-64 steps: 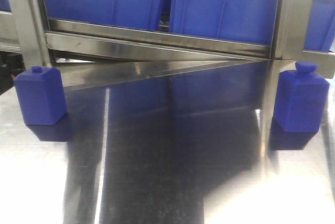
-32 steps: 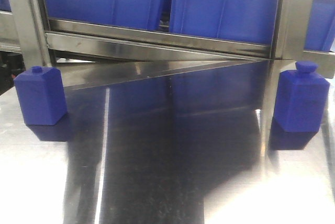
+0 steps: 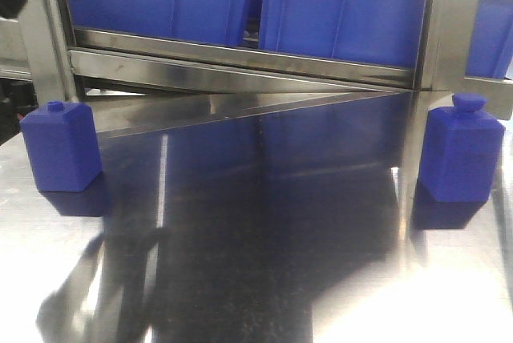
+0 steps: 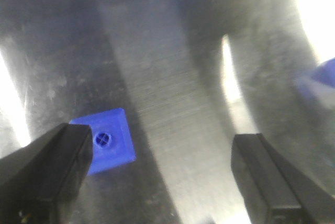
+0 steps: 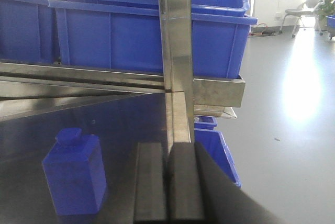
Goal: Pick and sort blue part to right shelf
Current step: 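Lower the left gripper onto the nearer blue bottle-shaped part and close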
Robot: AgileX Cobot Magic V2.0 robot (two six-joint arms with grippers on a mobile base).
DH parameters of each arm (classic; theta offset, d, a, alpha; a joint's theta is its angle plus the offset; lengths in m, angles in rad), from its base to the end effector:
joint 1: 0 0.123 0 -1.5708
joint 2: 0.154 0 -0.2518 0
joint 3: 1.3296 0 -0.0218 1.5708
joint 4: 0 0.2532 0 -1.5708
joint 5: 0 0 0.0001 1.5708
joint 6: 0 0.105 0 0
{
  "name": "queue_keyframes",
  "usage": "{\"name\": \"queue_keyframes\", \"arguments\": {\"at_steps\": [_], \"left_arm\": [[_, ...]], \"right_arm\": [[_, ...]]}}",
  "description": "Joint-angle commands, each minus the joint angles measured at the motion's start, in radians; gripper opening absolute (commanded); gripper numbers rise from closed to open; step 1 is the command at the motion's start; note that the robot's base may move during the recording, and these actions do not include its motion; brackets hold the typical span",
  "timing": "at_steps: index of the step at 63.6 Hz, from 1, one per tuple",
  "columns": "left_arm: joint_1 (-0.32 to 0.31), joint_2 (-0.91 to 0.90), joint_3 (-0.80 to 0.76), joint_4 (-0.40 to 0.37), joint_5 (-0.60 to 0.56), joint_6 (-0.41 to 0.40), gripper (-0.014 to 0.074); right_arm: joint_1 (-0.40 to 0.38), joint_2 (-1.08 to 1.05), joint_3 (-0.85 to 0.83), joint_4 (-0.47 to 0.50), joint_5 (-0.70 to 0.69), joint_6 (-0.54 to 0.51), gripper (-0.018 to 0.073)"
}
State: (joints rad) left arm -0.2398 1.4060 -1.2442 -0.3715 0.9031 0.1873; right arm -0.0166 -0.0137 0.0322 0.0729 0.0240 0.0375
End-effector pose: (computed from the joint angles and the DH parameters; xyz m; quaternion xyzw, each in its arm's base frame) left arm 0.2944 -0.1028 0.2961 0.1337 0.9327 -0.1796 0.2826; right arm 0.1067 -0.0016 0.2019 0.0432 0.6898 0.0345 0.7219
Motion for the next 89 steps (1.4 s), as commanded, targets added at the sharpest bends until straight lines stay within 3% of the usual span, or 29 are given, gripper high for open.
{"name": "queue_keyframes", "arguments": {"at_steps": [1,16,71,89], "left_arm": [[-0.020,0.028,-0.076,0.070,-0.005,-0.135,0.0599],[-0.029,0.152,-0.190,0.205,0.170,-0.279,0.0598],[-0.034,0.401,-0.198,0.235,0.232,-0.281,0.0581],[-0.034,0.401,-0.200,0.235,0.238,-0.281,0.0358]], "right_arm": [[-0.004,-0.018,-0.023,-0.002,-0.090,-0.007,0.0034],[-0.004,-0.018,-0.023,-0.002,-0.090,-0.007,0.0034],[-0.004,-0.018,-0.023,-0.002,-0.084,-0.007,0.0034],[-0.004,-0.018,-0.023,-0.002,-0.084,-0.007,0.0034]]}}
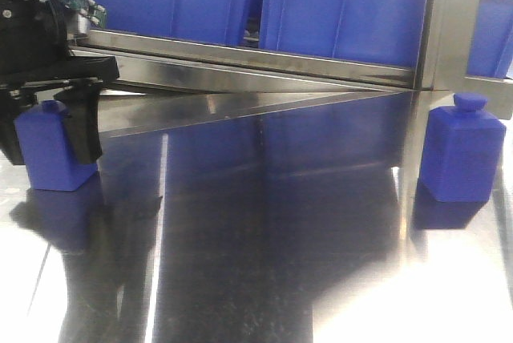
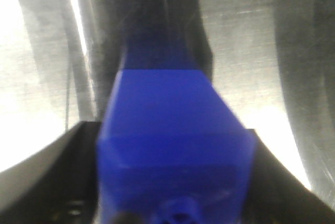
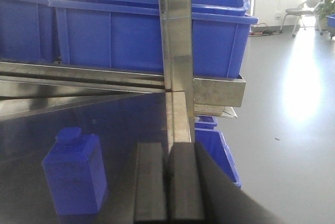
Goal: Pick and sort blue part to right shelf
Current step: 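Lower the left gripper onto the nearer blue bottle-shaped part and close, then lift the blue part off the table with the left gripper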
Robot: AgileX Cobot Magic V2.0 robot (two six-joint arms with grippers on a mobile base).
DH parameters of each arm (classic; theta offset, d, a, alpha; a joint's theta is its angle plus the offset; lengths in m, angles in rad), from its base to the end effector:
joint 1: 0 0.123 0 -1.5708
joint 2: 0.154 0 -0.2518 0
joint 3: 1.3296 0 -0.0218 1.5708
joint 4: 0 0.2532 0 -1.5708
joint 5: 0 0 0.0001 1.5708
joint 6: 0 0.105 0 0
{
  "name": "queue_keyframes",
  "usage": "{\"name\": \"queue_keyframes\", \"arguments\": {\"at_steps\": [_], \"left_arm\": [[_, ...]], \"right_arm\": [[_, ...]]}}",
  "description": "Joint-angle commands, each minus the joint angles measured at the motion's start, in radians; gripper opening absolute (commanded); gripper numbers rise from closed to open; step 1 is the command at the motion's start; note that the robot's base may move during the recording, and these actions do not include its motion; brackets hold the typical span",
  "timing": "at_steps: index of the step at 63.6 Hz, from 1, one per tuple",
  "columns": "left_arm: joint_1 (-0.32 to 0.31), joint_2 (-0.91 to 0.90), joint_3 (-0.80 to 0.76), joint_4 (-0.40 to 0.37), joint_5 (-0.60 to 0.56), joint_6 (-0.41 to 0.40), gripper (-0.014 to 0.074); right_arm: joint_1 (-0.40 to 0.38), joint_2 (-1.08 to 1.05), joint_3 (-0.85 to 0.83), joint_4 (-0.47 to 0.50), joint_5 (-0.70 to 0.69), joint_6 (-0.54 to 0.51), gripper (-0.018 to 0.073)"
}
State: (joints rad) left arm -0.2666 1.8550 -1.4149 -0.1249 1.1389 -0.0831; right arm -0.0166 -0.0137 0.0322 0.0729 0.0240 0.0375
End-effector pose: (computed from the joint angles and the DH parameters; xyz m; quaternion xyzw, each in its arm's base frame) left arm 0.3446 -0.1064 0.1800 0.0676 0.9953 -0.0636 0.0288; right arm 0.1067 -0.0016 0.2019 0.0432 0.6898 0.0345 0.7219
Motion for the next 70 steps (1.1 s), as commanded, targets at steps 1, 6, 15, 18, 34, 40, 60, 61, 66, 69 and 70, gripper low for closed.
{"name": "queue_keyframes", "arguments": {"at_steps": [1,6,15,18,34,40,60,61,66,69,70], "left_arm": [[-0.007,-0.048,-0.029,-0.012,0.002,-0.011,0.0345],[-0.007,-0.048,-0.029,-0.012,0.002,-0.011,0.0318],[-0.007,-0.048,-0.030,-0.012,0.010,-0.008,0.0316],[-0.007,-0.048,-0.030,-0.012,0.019,-0.004,0.0316],[-0.007,-0.150,-0.030,-0.012,-0.002,0.048,0.0316],[-0.007,-0.242,-0.018,-0.012,-0.036,0.083,0.0316],[-0.007,-0.643,0.199,0.018,-0.333,0.083,0.0316],[-0.007,-0.661,0.213,0.018,-0.348,0.083,0.0316],[-0.007,-0.748,0.287,0.019,-0.420,0.083,0.0316],[-0.007,-0.805,0.327,0.025,-0.452,0.083,0.0316],[-0.007,-0.821,0.340,0.028,-0.461,0.083,0.0316]], "right_arm": [[-0.004,-0.018,-0.023,-0.002,-0.084,-0.007,0.0034],[-0.004,-0.018,-0.023,-0.002,-0.086,-0.007,0.0034],[-0.004,-0.018,-0.023,-0.002,-0.087,-0.007,0.0034],[-0.004,-0.018,-0.023,-0.002,-0.088,-0.007,0.0034],[-0.004,-0.018,-0.023,0.011,-0.125,-0.007,0.0034],[-0.004,-0.018,-0.034,0.023,-0.165,-0.007,0.0034],[-0.004,0.103,-0.295,0.016,0.072,-0.007,0.0046],[-0.004,0.117,-0.311,0.016,0.085,-0.007,0.0054],[-0.001,0.205,-0.392,0.016,0.145,-0.007,0.0133],[0.007,0.256,-0.434,0.016,0.173,-0.007,0.0202],[0.010,0.282,-0.455,0.016,0.181,-0.007,0.0242]]}}
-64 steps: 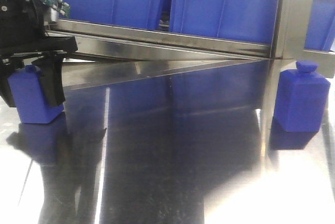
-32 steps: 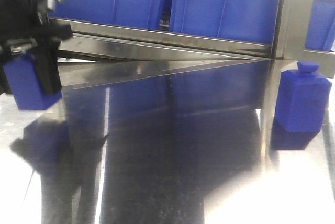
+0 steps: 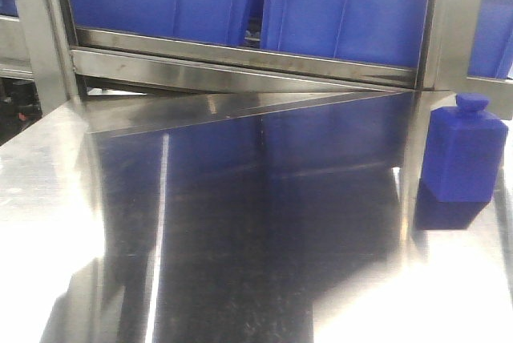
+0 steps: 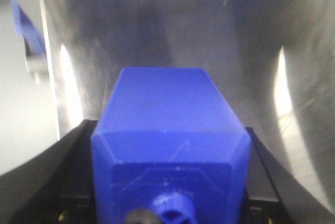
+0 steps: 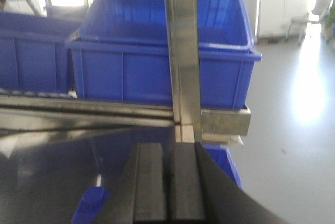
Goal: Pick and sort blue part to right shelf
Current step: 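Lift the blue part off the table with the left gripper, then lower the right gripper onto the other blue part and close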
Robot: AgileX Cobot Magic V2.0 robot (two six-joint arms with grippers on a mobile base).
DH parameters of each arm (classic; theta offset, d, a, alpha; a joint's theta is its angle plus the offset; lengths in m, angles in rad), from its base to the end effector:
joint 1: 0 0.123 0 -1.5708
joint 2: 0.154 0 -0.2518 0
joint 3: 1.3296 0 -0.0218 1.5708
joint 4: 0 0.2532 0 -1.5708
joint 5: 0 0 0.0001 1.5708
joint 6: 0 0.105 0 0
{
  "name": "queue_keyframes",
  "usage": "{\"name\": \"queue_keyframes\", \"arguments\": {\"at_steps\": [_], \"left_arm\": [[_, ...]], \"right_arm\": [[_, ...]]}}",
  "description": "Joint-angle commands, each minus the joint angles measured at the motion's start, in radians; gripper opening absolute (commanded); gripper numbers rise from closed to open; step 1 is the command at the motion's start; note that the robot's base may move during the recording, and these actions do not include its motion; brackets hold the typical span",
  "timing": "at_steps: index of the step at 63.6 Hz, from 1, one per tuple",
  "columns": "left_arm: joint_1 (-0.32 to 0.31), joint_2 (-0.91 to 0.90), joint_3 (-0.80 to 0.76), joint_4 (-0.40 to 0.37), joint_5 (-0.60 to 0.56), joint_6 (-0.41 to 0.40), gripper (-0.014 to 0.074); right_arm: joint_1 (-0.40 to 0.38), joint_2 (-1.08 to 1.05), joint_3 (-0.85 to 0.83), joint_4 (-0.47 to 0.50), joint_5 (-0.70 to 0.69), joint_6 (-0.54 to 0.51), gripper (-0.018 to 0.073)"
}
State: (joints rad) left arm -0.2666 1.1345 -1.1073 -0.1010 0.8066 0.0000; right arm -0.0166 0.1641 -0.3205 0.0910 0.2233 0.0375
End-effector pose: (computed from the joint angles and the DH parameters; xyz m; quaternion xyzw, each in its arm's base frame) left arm 0.2471 -0.0754 0.3308 0.1044 0.9093 -0.1001 0.3902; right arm 0.1063 0.0004 0.2861 0.0428 0.6983 0.0462 0.7131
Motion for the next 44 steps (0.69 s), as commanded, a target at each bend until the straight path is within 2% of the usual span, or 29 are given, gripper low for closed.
{"name": "queue_keyframes", "arguments": {"at_steps": [1,7,13,23,29,35,44], "left_arm": [[-0.007,-0.116,0.052,0.006,-0.138,0.000,0.0316],[-0.007,-0.209,0.127,0.020,-0.190,0.000,0.0316],[-0.007,-0.294,0.204,0.022,-0.222,0.000,0.0315],[-0.007,-0.399,0.295,0.022,-0.246,0.000,0.0315],[-0.007,-0.432,0.319,0.022,-0.246,0.000,0.0315],[-0.007,-0.443,0.322,0.022,-0.242,0.000,0.0315],[-0.007,-0.443,0.322,0.022,-0.242,0.000,0.0315]], "right_arm": [[0.013,0.122,-0.117,-0.002,-0.011,-0.007,0.0269],[0.046,0.231,-0.202,-0.002,0.035,-0.007,0.0440],[0.099,0.338,-0.284,-0.002,0.109,-0.007,0.0540],[0.234,0.522,-0.429,-0.002,0.279,-0.086,0.0549],[0.301,0.631,-0.524,-0.002,0.404,-0.092,0.0549],[0.317,0.737,-0.635,-0.002,0.535,-0.087,0.0549],[0.310,0.912,-0.805,-0.034,0.695,-0.016,0.0549]]}}
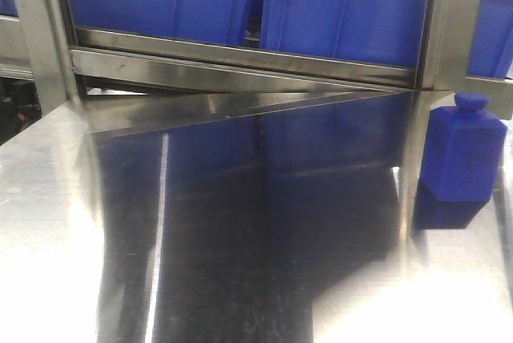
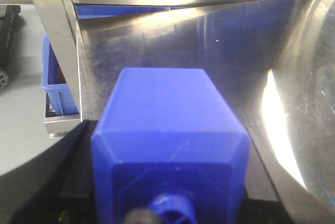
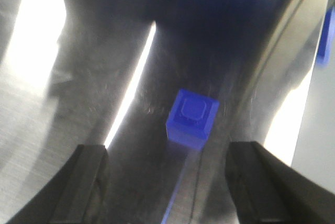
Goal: Pick and sort blue part to right shelf
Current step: 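Lower the right gripper onto the other blue part and close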
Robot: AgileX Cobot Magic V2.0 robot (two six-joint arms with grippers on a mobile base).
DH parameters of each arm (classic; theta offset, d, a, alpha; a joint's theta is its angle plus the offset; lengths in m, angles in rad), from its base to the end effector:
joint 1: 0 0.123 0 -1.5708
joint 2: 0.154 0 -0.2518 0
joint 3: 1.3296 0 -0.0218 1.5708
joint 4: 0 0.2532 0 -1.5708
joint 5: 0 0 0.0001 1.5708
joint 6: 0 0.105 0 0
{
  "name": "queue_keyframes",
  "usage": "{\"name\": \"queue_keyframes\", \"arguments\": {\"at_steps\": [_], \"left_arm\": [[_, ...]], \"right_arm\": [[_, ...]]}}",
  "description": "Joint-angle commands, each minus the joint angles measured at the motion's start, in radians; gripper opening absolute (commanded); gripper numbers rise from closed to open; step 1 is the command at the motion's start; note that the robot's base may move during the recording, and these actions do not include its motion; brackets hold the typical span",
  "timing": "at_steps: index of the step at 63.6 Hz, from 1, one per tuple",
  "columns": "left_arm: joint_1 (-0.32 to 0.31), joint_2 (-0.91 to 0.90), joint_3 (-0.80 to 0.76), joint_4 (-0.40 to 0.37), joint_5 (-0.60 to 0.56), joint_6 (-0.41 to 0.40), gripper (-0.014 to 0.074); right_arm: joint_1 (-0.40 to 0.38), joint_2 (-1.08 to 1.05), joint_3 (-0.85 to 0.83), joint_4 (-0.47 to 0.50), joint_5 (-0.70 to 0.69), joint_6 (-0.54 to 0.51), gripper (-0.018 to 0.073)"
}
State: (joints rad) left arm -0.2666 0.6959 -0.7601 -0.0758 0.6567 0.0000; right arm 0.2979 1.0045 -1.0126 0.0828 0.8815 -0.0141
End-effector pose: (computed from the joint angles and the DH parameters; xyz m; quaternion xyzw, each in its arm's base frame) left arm 0.1652 -0.0502 0.3212 0.1004 0.8550 -0.1023 0.4984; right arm 0.2114 0.0719 0.3254 -0.1315 0.9139 0.0932 0.3725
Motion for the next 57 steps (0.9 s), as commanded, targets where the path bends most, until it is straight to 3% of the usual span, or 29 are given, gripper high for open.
{"name": "queue_keyframes", "arguments": {"at_steps": [1,14,31,41,57], "left_arm": [[-0.007,-0.004,-0.026,-0.003,-0.092,0.000,0.0315],[-0.007,-0.004,-0.026,-0.006,-0.092,0.000,0.0315],[-0.007,-0.004,-0.026,-0.006,-0.092,0.000,0.0315],[-0.007,-0.004,-0.026,-0.006,-0.091,0.000,0.0315],[-0.007,-0.004,-0.026,-0.006,-0.091,0.000,0.0315]], "right_arm": [[-0.004,0.089,-0.128,-0.031,0.051,0.044,0.0549],[-0.001,0.293,-0.270,-0.044,0.198,0.149,0.0549],[-0.001,0.472,-0.276,-0.071,0.201,0.175,0.0549],[-0.002,0.556,-0.276,-0.159,0.195,0.242,0.0549],[-0.002,0.637,-0.276,-0.113,0.119,0.249,0.0549]]}}
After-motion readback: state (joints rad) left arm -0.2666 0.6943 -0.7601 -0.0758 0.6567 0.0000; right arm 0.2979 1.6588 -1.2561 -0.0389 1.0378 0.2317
